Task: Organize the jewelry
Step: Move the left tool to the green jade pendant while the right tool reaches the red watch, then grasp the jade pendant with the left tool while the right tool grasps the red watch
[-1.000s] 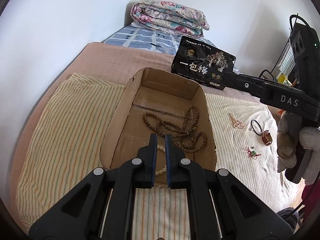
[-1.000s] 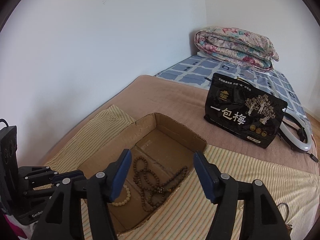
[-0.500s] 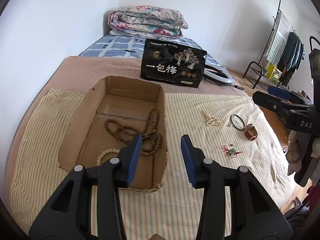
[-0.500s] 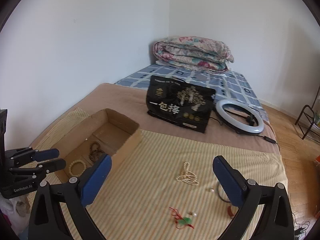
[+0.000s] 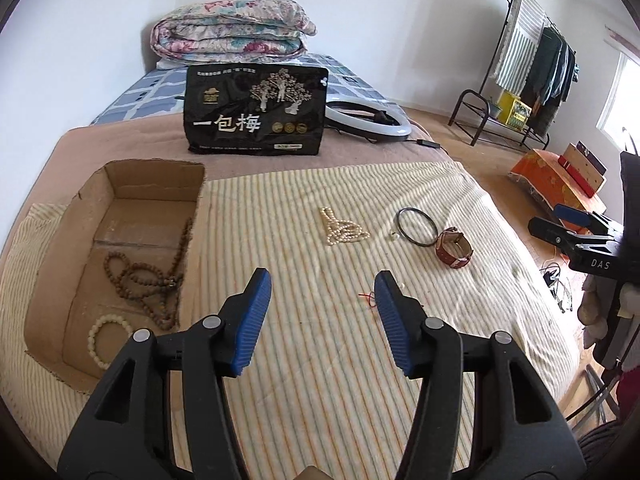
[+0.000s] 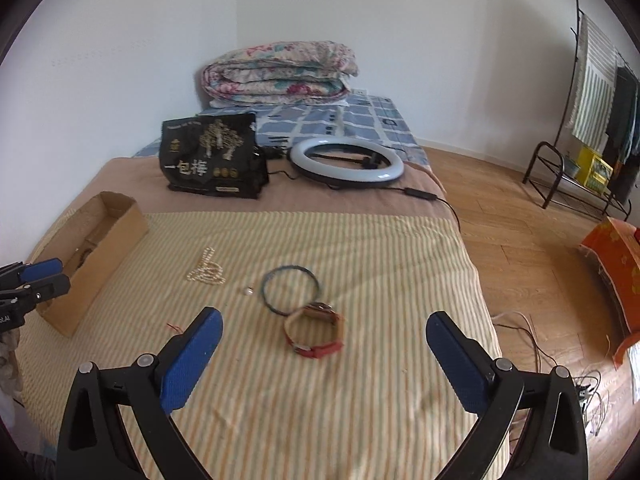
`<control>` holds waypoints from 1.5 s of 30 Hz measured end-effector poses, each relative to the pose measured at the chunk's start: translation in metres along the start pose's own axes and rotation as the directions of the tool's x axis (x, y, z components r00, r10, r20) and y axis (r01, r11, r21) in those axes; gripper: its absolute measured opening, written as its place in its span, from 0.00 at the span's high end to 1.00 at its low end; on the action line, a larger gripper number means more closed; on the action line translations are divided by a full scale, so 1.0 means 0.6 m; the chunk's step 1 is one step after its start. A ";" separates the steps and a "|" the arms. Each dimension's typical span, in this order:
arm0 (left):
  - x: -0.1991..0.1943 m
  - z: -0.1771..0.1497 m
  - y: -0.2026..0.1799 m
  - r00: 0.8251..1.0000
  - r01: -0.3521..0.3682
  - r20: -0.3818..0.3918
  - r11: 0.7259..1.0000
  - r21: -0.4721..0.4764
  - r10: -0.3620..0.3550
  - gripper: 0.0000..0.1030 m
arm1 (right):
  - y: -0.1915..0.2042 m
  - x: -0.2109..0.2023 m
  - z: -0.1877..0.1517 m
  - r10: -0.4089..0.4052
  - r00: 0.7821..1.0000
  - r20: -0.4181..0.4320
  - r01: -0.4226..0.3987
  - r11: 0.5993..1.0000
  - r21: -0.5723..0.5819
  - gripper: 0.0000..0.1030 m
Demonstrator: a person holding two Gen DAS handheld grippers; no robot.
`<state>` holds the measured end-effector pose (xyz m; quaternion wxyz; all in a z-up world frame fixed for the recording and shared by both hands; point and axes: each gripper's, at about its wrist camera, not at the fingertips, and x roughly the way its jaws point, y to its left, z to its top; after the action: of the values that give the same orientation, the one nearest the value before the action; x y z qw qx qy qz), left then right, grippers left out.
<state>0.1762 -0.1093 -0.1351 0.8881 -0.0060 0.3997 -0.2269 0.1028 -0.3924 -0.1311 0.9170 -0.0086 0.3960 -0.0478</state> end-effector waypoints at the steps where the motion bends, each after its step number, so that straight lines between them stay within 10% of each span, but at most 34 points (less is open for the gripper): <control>1: 0.008 0.001 -0.007 1.000 0.013 -0.005 1.000 0.005 -0.013 0.46 | -0.013 0.004 -0.006 -0.007 1.000 -0.007 0.007 1.000 0.007 0.00; 17: 0.137 -0.047 -0.095 0.980 0.144 -0.154 0.985 0.091 -0.129 0.47 | -0.036 0.106 -0.035 0.073 0.991 -0.111 -0.072 0.997 0.018 0.02; 34: 0.205 -0.079 -0.136 0.984 0.074 -0.169 0.986 0.152 -0.048 0.47 | -0.030 0.199 -0.031 0.097 0.976 -0.196 -0.084 0.994 0.075 0.17; 45: 0.217 -0.080 -0.132 0.989 0.022 -0.150 0.988 0.154 0.001 0.83 | -0.010 0.224 -0.032 0.071 0.972 -0.226 -0.061 0.997 0.051 0.25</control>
<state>0.1856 -0.2251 -0.2445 0.8523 0.0781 0.4461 -0.2618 0.1802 -0.4107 -0.2416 0.8667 0.0302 0.4972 -0.0266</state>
